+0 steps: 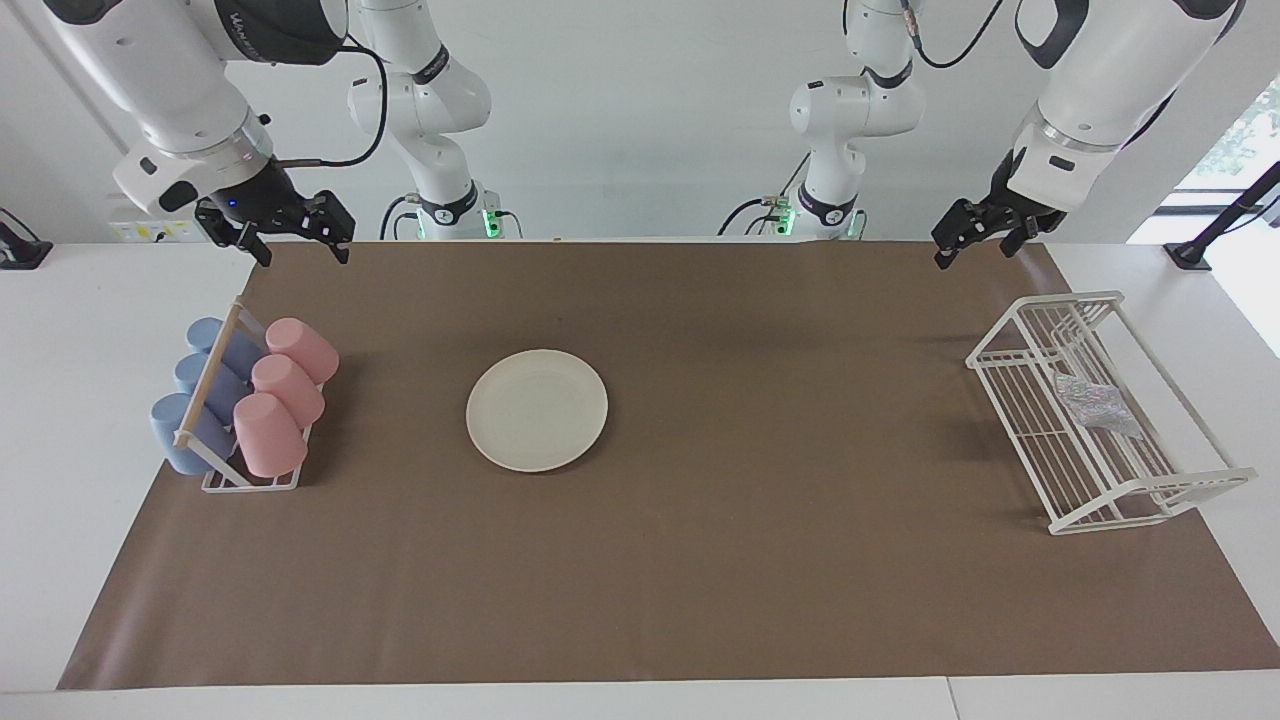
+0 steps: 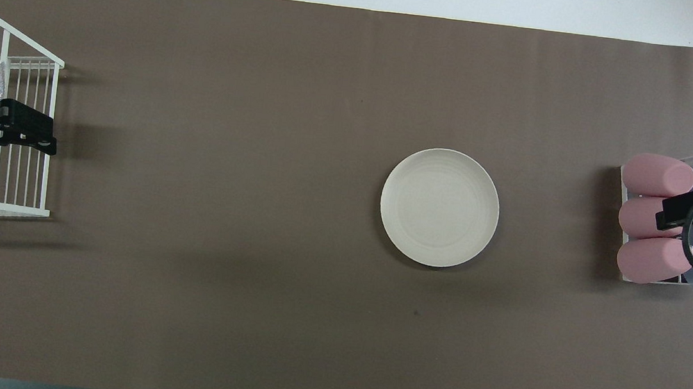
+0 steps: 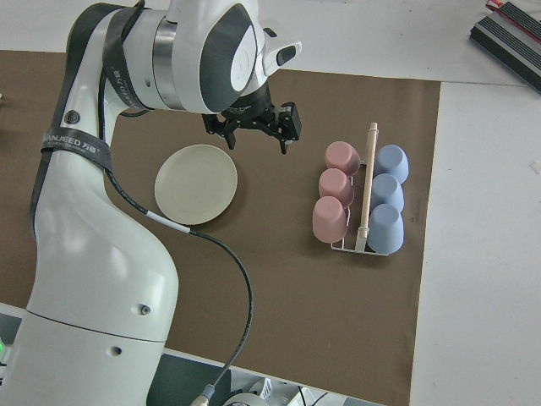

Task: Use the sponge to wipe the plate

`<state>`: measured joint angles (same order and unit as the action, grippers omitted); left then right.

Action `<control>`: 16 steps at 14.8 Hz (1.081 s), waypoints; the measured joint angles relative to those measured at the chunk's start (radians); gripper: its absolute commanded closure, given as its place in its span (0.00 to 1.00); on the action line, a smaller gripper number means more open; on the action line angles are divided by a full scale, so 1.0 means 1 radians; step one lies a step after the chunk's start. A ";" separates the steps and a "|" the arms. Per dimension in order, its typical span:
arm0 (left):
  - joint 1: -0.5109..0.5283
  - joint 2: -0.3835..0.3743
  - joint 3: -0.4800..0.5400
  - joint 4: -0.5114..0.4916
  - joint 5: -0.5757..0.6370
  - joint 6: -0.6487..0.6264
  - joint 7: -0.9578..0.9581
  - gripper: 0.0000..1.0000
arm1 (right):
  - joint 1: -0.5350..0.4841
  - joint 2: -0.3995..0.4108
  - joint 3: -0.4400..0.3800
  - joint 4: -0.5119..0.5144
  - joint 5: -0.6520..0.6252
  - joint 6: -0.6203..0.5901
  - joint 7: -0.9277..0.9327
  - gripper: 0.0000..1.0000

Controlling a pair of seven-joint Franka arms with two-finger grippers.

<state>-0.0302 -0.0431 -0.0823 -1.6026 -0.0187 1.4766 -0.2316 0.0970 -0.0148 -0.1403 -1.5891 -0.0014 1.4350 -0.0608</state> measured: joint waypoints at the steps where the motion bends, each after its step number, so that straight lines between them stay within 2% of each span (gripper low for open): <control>1: -0.004 0.000 0.000 0.000 0.000 0.001 0.000 0.00 | 0.000 0.000 0.000 0.000 0.000 0.000 0.000 0.00; 9: -0.015 0.000 0.007 0.001 -0.001 0.010 -0.002 0.00 | 0.002 0.000 0.009 0.000 0.000 0.000 0.000 0.00; 16: -0.016 0.000 0.008 -0.008 -0.001 0.010 -0.134 0.00 | 0.001 0.000 0.008 0.000 0.000 0.000 0.000 0.00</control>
<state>-0.0465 -0.0432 -0.0739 -1.6110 -0.0197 1.4865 -0.3658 0.0982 -0.0149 -0.1321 -1.5893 -0.0013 1.4352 -0.0608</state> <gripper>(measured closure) 0.000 0.000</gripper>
